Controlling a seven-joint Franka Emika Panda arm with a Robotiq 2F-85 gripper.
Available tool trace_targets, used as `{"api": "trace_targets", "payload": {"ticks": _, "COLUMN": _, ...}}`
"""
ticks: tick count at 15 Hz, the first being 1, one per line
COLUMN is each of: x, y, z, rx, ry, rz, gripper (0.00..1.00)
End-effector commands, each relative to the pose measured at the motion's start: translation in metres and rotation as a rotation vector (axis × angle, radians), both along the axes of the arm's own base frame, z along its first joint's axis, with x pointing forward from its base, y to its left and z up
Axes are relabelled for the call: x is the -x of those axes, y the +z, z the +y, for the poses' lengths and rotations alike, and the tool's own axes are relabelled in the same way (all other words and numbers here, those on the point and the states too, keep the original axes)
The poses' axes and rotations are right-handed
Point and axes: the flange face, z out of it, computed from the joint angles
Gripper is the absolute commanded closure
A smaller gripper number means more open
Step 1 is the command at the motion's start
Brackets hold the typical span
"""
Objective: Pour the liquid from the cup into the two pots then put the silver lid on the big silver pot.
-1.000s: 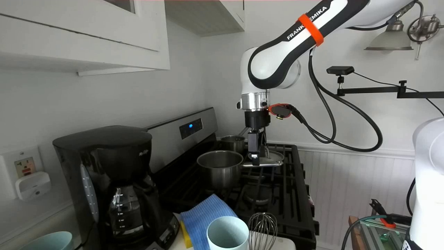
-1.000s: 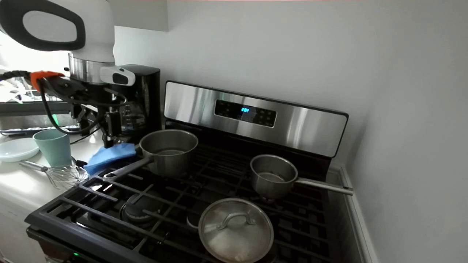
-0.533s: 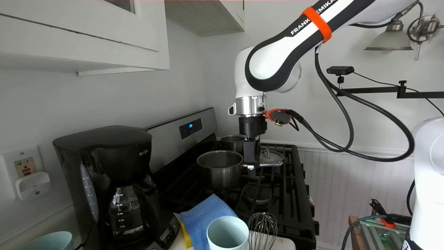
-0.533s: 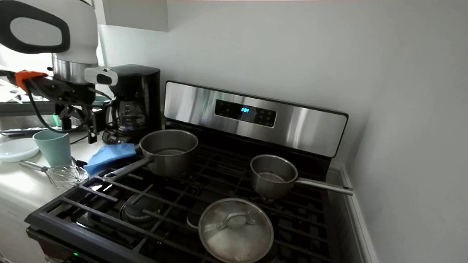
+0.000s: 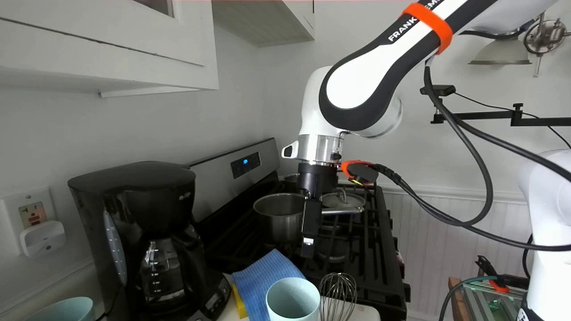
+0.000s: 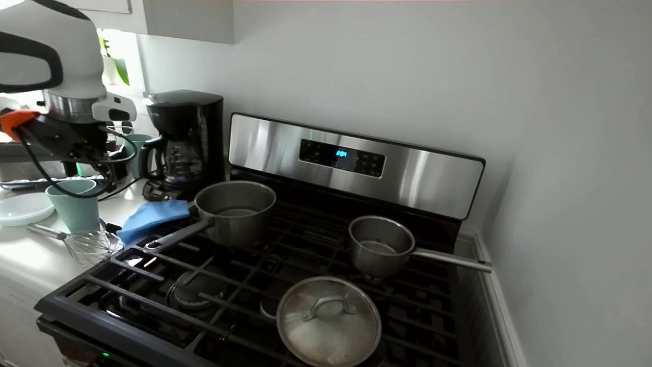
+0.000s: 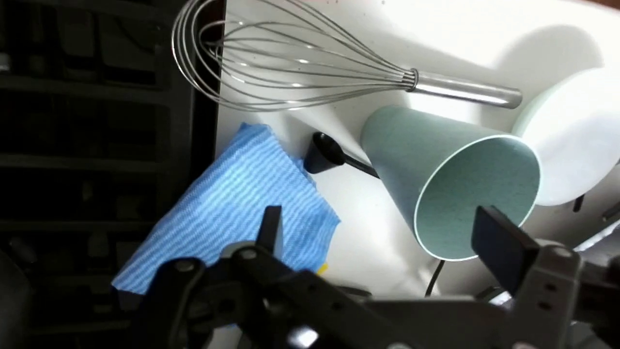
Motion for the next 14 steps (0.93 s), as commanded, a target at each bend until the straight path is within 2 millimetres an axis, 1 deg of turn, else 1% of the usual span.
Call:
{"api": "trace_targets", "payload": {"ticks": 1, "x": 0.003, "y": -0.009, "z": 0.014, "rx": -0.003, "ry": 0.070, "rz": -0.088, "gripper": 0.00}}
{"api": "trace_targets", "payload": {"ticks": 6, "x": 0.002, "y": -0.022, "z": 0.031, "rx": 0.021, "ry": 0.161, "rz": -0.141, "gripper": 0.00}}
{"api": "trace_targets", "payload": {"ticks": 8, "x": 0.001, "y": -0.029, "z": 0.031, "rx": 0.043, "ry": 0.171, "rz": -0.156, "gripper": 0.00}}
{"api": "trace_targets", "payload": {"ticks": 9, "x": 0.000, "y": -0.032, "z": 0.030, "rx": 0.048, "ry": 0.175, "rz": -0.160, "gripper": 0.02}}
{"api": "trace_targets", "payload": {"ticks": 10, "x": -0.001, "y": -0.036, "z": 0.029, "rx": 0.052, "ry": 0.176, "rz": -0.160, "gripper": 0.10}}
{"api": "trace_targets", "payload": {"ticks": 11, "x": -0.001, "y": -0.039, "z": 0.029, "rx": 0.056, "ry": 0.177, "rz": -0.158, "gripper": 0.10}}
{"api": "trace_targets", "payload": {"ticks": 12, "x": -0.002, "y": -0.042, "z": 0.029, "rx": 0.057, "ry": 0.180, "rz": -0.156, "gripper": 0.20}}
{"api": "trace_targets", "payload": {"ticks": 13, "x": -0.003, "y": -0.045, "z": 0.028, "rx": 0.058, "ry": 0.182, "rz": -0.153, "gripper": 0.28}}
{"api": "trace_targets", "payload": {"ticks": 14, "x": -0.003, "y": -0.047, "z": 0.029, "rx": 0.057, "ry": 0.185, "rz": -0.147, "gripper": 0.32}}
